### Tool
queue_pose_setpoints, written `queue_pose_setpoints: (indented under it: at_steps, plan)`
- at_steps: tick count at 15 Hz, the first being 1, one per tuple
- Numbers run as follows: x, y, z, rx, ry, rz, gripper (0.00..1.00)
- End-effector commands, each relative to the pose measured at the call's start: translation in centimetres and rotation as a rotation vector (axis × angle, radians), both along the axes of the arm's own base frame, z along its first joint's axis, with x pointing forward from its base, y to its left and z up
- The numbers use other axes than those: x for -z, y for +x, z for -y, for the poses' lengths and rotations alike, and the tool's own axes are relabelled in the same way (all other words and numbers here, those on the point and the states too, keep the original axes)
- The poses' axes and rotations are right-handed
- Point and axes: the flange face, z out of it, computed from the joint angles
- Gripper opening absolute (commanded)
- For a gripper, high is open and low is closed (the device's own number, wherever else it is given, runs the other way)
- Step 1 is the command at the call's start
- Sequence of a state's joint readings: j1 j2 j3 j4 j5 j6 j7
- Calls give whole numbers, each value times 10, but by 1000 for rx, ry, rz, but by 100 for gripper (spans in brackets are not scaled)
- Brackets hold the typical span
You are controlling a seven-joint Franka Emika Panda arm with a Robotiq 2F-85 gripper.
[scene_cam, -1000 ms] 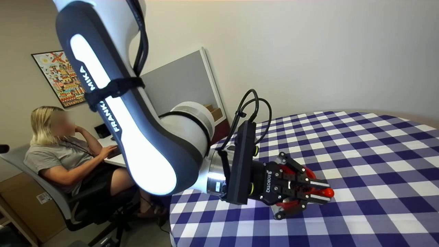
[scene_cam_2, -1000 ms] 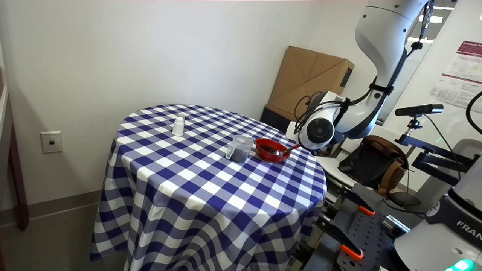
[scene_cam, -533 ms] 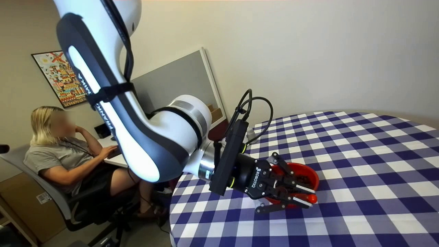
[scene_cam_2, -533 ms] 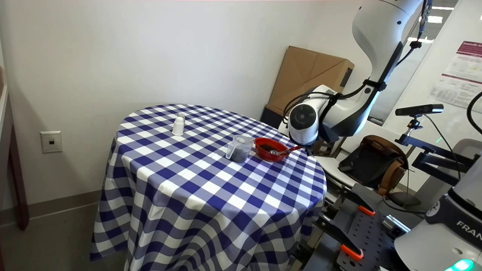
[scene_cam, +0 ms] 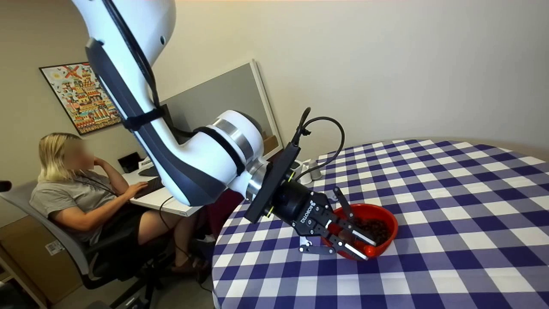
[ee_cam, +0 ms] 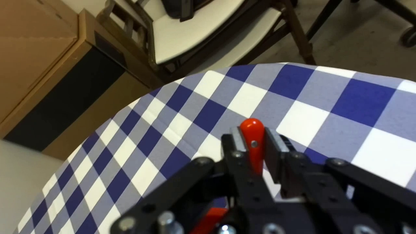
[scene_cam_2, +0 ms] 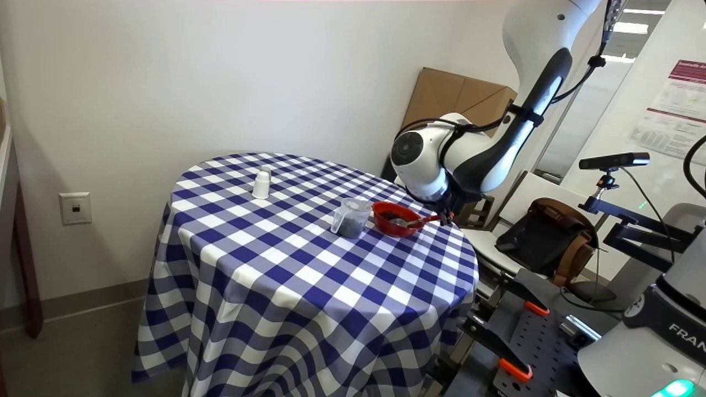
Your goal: Use the spoon to transfer one scoop of contents from the orange bowl to the clear jar
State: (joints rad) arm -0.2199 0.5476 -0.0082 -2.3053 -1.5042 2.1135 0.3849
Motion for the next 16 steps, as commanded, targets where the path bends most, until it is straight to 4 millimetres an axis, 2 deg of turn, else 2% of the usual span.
queue_pose_setpoints:
  at_steps: [1,9,16]
  plan:
    - [4,13,-3,134,-20,-42,7]
    - [12,19,-7,353,-20,-102,7]
    - [13,28,-14,554,72,-181,7]
